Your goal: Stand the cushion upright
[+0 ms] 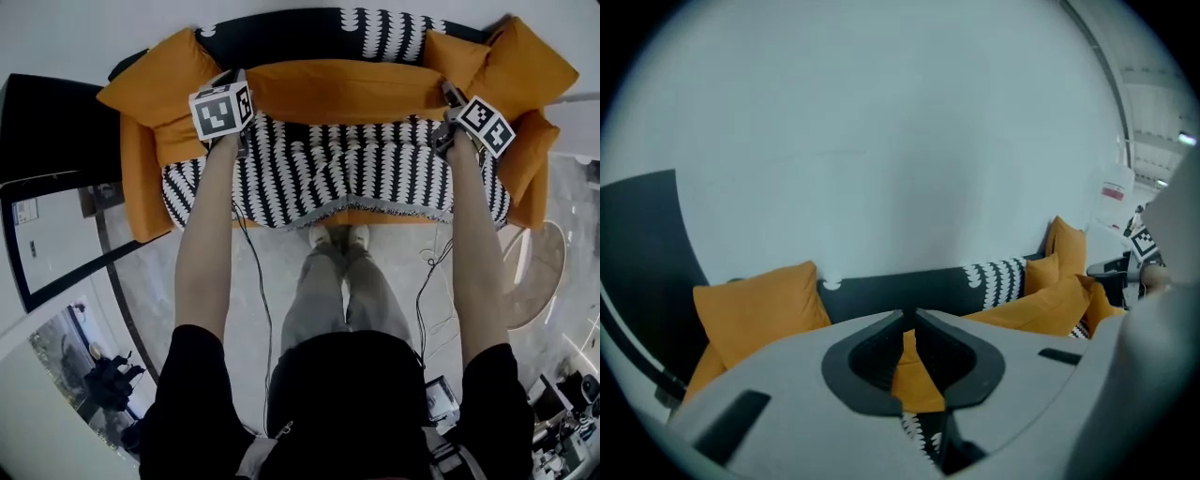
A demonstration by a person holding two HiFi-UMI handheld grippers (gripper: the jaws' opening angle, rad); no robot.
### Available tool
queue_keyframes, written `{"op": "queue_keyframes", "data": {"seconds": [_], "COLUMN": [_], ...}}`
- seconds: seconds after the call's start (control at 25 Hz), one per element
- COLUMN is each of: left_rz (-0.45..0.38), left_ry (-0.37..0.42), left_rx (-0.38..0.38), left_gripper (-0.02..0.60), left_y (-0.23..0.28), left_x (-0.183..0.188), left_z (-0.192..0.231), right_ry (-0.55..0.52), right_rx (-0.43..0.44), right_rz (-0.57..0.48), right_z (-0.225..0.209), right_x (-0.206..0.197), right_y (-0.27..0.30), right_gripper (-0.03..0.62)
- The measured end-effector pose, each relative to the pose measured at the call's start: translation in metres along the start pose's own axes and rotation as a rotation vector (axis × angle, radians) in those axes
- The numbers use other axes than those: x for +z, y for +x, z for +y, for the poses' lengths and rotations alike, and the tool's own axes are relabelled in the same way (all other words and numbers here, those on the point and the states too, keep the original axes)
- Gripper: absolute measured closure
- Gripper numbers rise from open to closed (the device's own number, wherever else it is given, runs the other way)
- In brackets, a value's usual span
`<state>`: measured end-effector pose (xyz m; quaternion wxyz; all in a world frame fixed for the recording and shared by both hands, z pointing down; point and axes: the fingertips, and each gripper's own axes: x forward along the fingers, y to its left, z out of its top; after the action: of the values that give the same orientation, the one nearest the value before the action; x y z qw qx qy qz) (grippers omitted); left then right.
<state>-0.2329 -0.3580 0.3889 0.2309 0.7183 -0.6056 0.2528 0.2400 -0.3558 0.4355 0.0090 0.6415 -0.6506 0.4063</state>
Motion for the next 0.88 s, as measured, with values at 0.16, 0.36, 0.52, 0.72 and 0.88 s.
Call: {"op": "queue_keyframes", "data": {"seconds": [0.16, 0.36, 0.52, 0.72, 0.88], "left_rz": [-0.083, -0.205, -0.293, -0.397, -0.472], "left_ry": [0.054, -0.004, -0.058, -0.069, -0.057], "left_rx": [-0.03, -0.113, -0.143, -0.162, -0.193], "left_gripper": [0.545, 0.552, 0.563, 0.569, 0.572], "left_y": [-0.025, -0.07, -0.114, -0.176, -0.228], "left_x": [0.02, 0.041, 0.055, 0.073, 0.081], "left_z": [-0.026, -0.066, -0.094, -0.125, -0.153], "right_ry": [-0.163, -0.254, -0.309, -0.392, -0.475], "right_rx": [0.029, 0.213, 0.358, 0.441, 0.456], "right_rz": [-0.021, -0.119, -0.191, -0.276, -0.324], "right_z": [0.028, 0.1, 0.154, 0.2, 0.223], "right_x": [0.005, 0.021, 0.029, 0.037, 0.041], "right_y": [-0.023, -0.069, -0.117, -0.179, -0.226], "right_gripper": [0.486, 0.553, 0.566, 0.571, 0.574]}}
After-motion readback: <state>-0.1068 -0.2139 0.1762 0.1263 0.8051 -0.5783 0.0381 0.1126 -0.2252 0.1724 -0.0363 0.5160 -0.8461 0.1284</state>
